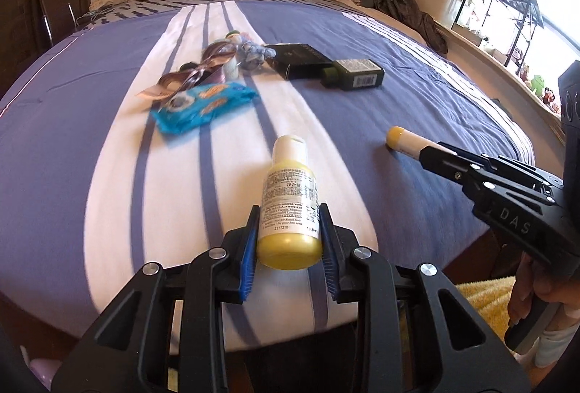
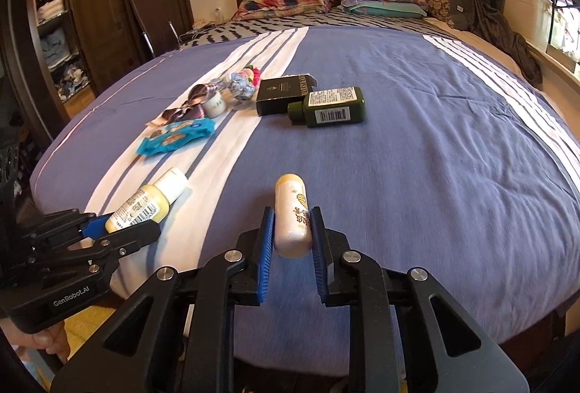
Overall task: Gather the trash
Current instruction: 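Lower both held items into the black bin and open both tools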
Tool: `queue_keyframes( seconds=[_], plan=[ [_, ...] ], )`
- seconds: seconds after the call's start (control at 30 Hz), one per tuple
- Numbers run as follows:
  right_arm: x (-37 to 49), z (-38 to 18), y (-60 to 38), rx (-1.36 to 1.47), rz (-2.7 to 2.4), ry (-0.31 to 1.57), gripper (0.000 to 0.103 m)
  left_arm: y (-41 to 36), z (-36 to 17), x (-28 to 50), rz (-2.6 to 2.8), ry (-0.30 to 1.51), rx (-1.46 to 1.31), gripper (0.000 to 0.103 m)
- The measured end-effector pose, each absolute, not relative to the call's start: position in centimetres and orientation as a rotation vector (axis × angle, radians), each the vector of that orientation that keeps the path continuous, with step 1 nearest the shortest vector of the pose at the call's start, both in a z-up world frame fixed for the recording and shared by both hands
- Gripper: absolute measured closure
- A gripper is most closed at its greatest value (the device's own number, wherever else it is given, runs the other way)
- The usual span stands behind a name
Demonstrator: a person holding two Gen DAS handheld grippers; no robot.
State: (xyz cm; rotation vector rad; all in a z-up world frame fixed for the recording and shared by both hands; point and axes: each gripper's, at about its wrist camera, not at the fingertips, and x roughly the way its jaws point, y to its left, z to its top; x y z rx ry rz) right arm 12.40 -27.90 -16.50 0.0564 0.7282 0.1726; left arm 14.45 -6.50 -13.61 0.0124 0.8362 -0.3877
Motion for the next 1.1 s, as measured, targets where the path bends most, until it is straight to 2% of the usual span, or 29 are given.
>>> queue_keyframes(
  seconds=[0.5, 0.8, 1.1],
  plan=[
    [3.0, -17.1, -27.2, 0.05, 0.206, 0.733, 0.082, -5.0, -14.5, 4.9, -0.373, 0.822, 0.052, 0.074],
    [1.1, -21.9, -26.5, 0.018, 0.234, 0.848, 0.082, -3.9, -20.1, 2.1, -0.374, 0.934, 0.045, 0.074],
    [1.7, -29.4, -25.4, 0.039, 0.253, 1.031, 0.082, -3.5, -27.8, 2.6, -0.374, 1.112, -0.017, 0.074]
  ],
)
